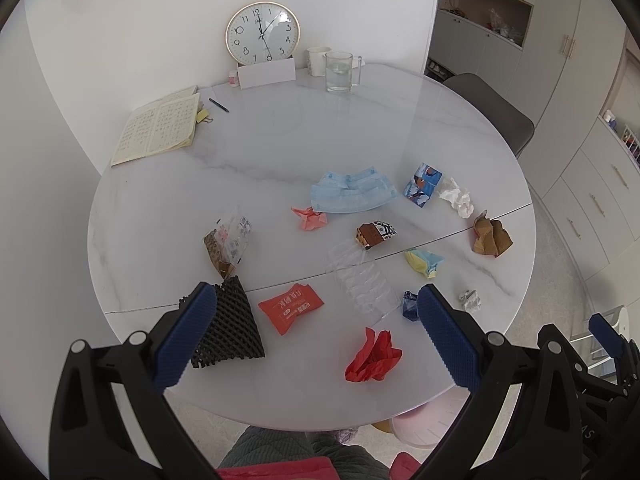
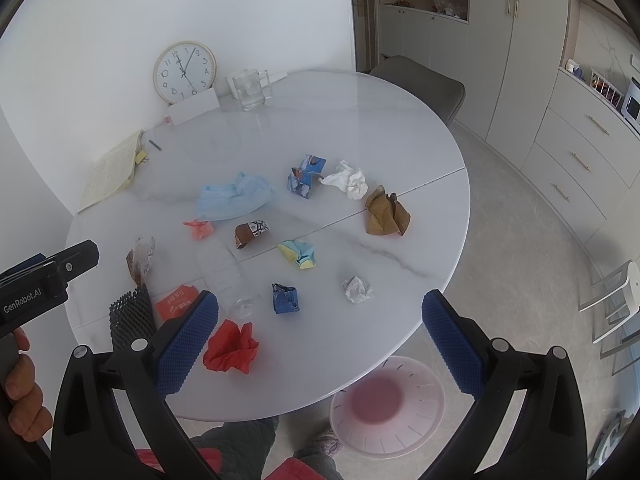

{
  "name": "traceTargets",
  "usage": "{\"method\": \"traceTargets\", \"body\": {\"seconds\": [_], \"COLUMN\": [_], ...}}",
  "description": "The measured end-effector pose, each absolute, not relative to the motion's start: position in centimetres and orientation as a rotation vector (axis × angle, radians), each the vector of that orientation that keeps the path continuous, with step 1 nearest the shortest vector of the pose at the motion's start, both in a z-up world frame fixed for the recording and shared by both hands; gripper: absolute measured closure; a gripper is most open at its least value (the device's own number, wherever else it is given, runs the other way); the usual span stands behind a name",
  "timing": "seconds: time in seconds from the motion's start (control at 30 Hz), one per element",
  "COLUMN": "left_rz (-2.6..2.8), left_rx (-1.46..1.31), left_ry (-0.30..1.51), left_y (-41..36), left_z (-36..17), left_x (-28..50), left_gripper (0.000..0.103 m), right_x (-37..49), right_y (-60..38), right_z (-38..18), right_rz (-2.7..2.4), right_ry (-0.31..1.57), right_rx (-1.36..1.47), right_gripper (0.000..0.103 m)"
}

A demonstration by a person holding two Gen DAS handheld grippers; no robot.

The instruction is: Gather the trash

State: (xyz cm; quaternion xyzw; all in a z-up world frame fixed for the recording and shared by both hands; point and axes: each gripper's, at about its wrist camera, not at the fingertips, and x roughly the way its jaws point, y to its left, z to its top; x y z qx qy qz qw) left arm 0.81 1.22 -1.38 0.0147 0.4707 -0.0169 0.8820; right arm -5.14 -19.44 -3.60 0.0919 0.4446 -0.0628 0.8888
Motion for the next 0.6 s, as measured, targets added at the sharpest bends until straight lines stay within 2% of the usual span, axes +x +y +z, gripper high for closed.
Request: {"method": "traceTargets", "body": {"seconds": [0.37,0.6], "left_rz": [-0.071,-0.176], "left_rx": [0.055,0.124], "left_ry": [0.977,0.958], "left_y": [2.0,5.7], "left_z": [-2.2,-4.7], "left_x": [0.3,-0.2], "left_gripper": [0.007,0.007], "right_x": [-5.5,-4.4], "right_y": [-19.1,-14.8], "right_z": [-4.6,-8.6], "right_rz": [-0.095,-0.017], "right_ry": [0.919,1.010], "right_rx": [0.226,0.190], "right_gripper": [0.002,0.002]}}
